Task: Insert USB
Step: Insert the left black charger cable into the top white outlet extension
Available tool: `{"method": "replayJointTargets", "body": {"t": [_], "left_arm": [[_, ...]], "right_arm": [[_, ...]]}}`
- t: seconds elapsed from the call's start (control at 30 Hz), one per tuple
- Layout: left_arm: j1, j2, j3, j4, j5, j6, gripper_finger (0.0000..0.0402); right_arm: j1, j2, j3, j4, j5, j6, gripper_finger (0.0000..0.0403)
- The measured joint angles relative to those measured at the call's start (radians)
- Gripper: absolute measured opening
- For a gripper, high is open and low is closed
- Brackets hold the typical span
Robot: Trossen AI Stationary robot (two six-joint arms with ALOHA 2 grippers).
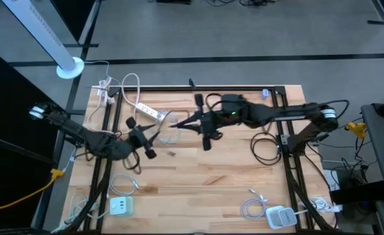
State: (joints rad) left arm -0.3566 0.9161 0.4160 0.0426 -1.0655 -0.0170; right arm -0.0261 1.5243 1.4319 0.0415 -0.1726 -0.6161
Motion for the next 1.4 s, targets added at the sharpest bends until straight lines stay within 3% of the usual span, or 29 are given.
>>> {"method": "replayJointTargets", "body": {"t": [0.2,0.47,0.6,0.7,1.1,1.3,1.4], "left_arm": [[0.218,-0.001,0.002,-0.123,0.066,-0.207,0.0113],[0.664,0.042,0.047,-0.256,0.497,-0.259,0.0080],[0.789,0.087,0.047,-0.275,0.541,-0.257,0.0039],[0.818,0.120,0.047,-0.279,0.552,-0.260,0.0007],[0.838,0.346,0.047,-0.229,0.566,-0.197,0.0000],[0.788,0.412,0.015,0.012,0.781,-0.082,0.0000],[0.761,0.446,-0.006,0.107,0.838,-0.078,0.0000]], "right_arm": [[0.000,-0.081,0.000,-0.146,0.093,0.065,0.0008],[-0.001,-0.061,0.000,-0.267,0.097,0.142,0.0008],[0.000,-0.036,-0.001,-0.283,0.096,0.156,0.0008],[0.000,-0.029,-0.001,-0.295,0.097,0.157,0.0008],[-0.007,0.012,-0.001,-0.300,0.097,0.157,0.0008],[-0.007,0.051,-0.001,-0.329,0.106,0.130,0.0008],[-0.010,0.077,-0.001,-0.358,0.135,0.063,0.0008]]}}
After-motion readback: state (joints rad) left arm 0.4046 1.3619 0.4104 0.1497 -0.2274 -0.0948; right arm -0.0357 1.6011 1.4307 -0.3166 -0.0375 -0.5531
